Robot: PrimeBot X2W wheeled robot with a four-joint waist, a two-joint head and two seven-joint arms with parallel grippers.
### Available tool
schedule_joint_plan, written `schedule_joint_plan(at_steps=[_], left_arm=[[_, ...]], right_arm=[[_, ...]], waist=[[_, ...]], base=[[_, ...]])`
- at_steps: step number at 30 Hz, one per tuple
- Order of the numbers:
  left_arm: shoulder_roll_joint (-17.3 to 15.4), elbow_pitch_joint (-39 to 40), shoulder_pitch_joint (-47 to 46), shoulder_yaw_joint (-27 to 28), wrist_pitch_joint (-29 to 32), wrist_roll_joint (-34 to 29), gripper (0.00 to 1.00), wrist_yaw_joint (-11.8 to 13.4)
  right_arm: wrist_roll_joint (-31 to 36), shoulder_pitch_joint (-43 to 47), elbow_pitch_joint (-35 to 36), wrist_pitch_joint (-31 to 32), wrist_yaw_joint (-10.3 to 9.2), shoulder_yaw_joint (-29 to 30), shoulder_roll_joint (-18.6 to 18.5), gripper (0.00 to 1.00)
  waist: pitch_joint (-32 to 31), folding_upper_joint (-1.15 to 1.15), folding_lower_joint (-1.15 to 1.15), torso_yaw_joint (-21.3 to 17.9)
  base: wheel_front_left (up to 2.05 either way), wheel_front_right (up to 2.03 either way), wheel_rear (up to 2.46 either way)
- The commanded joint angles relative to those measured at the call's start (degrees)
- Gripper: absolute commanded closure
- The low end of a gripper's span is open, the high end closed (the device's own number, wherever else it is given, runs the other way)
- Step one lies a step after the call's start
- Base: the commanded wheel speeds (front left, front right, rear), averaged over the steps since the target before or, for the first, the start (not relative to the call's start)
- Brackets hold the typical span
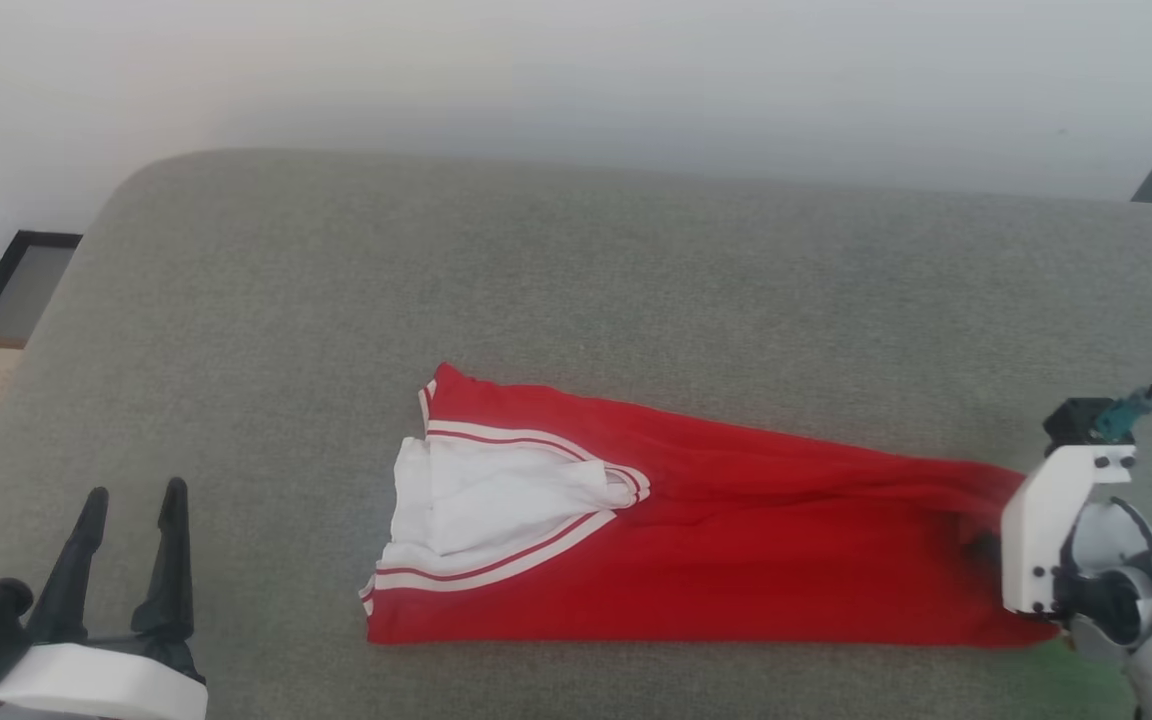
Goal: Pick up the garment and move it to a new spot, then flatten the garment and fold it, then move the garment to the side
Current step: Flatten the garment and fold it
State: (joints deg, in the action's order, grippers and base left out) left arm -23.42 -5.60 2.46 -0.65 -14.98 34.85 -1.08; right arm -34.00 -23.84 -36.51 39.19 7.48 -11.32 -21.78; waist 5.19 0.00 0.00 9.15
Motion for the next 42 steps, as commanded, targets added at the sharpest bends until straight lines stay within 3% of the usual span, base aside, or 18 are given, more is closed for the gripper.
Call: schedule_joint_plan(at_steps=[1,6,13,23,31,36,42], left_arm=[[1.57,-0.61,0.57,1.75,-0.24,-1.69,0.0,-1.64],[5.46,-1.78,0.53,6.6,-0.24,-5.4,0.0,-4.85],[8.09,-2.65,0.65,10.8,-0.24,-7.19,0.0,-6.28],[8.66,-1.69,0.61,11.11,-0.24,-7.19,0.0,-6.39],[8.31,-1.8,0.47,10.8,-0.25,-6.82,0.0,-6.4],[8.36,-2.4,1.03,10.82,-0.25,-6.72,0.0,-6.4],[8.31,-2.84,1.22,10.58,-0.25,-7.08,0.0,-6.41]], right_arm=[[-0.84,0.39,-1.34,-0.37,0.01,-1.21,1.15,1.0],[-3.17,-1.33,-1.09,-1.99,0.0,-1.79,0.17,1.0],[-4.03,-2.13,-1.13,-4.34,-0.06,-0.22,-4.12,1.0],[-0.42,-5.54,-5.55,-7.77,-0.05,4.2,-11.63,1.0],[2.4,-7.68,-7.73,-8.44,-0.05,4.54,-13.44,1.0],[0.24,-6.52,-3.05,-6.49,-0.05,2.01,-12.12,1.0],[-6.34,-3.57,9.92,-3.06,-0.03,-2.18,-10.03,1.0]], waist=[[0.22,0.0,0.0,0.24],[0.63,0.0,0.0,0.29],[1.01,0.0,0.0,-0.84],[2.12,0.0,0.0,-3.56],[1.98,0.0,0.0,-5.05],[1.39,0.0,0.0,-5.66],[0.67,0.0,0.0,-5.84]], base=[[0.0,0.0,0.0],[0.0,0.0,0.0],[0.0,0.0,0.0],[0.0,0.0,0.0],[0.0,0.0,0.0],[0.0,0.0,0.0],[0.0,0.0,0.0]])
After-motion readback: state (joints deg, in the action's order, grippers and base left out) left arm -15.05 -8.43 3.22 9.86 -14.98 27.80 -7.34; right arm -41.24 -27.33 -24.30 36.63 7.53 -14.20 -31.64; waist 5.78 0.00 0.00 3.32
